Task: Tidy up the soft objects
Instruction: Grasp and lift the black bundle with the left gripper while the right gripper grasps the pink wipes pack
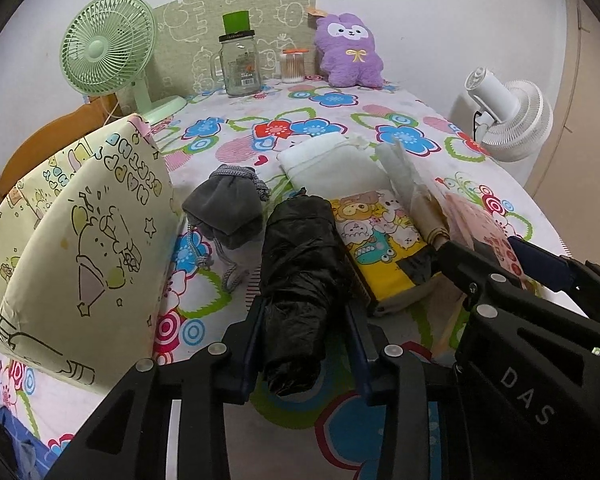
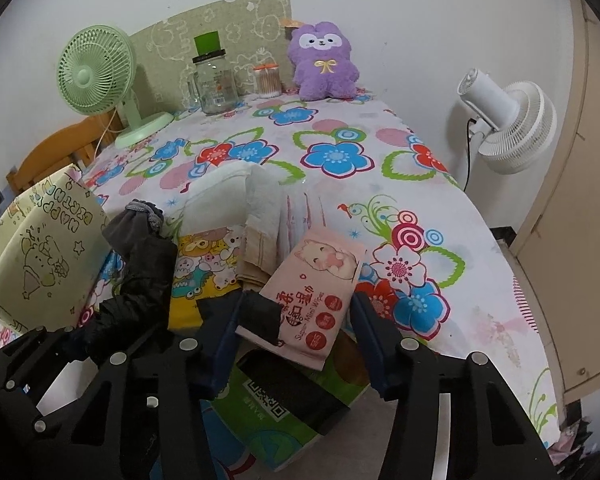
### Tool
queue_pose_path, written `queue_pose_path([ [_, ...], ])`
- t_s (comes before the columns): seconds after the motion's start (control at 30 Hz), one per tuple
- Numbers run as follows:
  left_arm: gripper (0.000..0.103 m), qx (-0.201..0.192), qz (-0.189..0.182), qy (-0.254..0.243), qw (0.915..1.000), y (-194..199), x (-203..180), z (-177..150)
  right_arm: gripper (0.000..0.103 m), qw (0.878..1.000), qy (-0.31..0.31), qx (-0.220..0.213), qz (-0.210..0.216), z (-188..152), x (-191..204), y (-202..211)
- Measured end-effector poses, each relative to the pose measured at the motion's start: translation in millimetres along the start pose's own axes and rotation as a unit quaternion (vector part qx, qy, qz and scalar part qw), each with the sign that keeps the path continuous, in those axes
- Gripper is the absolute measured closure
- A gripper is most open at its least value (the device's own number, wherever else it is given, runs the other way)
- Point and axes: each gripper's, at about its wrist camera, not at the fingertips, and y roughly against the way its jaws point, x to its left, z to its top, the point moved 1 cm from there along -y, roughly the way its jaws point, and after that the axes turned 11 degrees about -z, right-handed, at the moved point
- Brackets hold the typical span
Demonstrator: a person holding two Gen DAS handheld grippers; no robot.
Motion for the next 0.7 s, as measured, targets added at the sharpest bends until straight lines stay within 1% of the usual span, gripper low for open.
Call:
queue_pose_path([
  [0.2,0.068,-0.003,0.002,0.004,1.0,1.3,-0.4,0.7,0.052,1.0,0.002,-0.01,-0.002,1.1,-1.2,4.2],
  [0.4,0.071,-0.007,0.002,0.007,0.9999,6.7,-1.2,2.3,0.055,1.0,0.001,-0.022,0.003,3.7,-1.9,11.9],
  [0.7,0.071,-0.018,-0.007,0.007,0.9998,23.3,-4.2,8.2,0.056,0.999,0.002,-0.041,0.008,11.0,-0.9,30.6],
])
